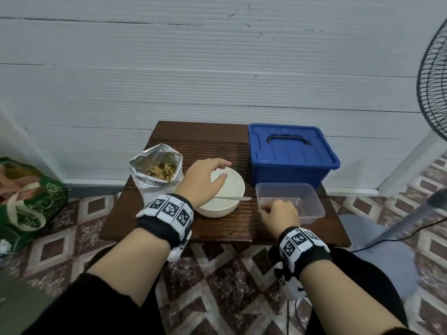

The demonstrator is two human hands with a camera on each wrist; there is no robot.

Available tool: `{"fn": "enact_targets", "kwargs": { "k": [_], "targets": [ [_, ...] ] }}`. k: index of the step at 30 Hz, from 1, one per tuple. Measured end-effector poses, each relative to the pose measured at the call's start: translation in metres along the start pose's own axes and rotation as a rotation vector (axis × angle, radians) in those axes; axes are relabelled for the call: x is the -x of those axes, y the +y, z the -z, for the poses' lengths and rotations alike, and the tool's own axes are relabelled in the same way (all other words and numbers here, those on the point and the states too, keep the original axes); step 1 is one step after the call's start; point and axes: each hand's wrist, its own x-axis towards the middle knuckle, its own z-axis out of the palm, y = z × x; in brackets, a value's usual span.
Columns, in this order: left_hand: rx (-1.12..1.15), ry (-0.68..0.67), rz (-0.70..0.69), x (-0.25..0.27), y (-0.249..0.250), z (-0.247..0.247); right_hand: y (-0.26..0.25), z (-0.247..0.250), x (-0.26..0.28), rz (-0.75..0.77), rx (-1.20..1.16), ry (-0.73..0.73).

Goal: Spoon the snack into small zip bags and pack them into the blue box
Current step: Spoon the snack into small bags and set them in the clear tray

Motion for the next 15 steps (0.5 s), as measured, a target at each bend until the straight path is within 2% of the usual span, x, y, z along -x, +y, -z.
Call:
{"fn": "enact_targets", "kwargs": {
  "k": [4, 15],
  "targets": [
    [0.009, 0.001, 0.030, 0.004, -0.004, -0.002, -0.010, -0.010, 0.001, 0.060, -0.040, -0.044],
    [0.033, 0.037, 0.069, 0.008, -0.011, 0.014, -0.020, -0.015, -0.005, 0.016, -0.103, -0.001]
  ]
}}
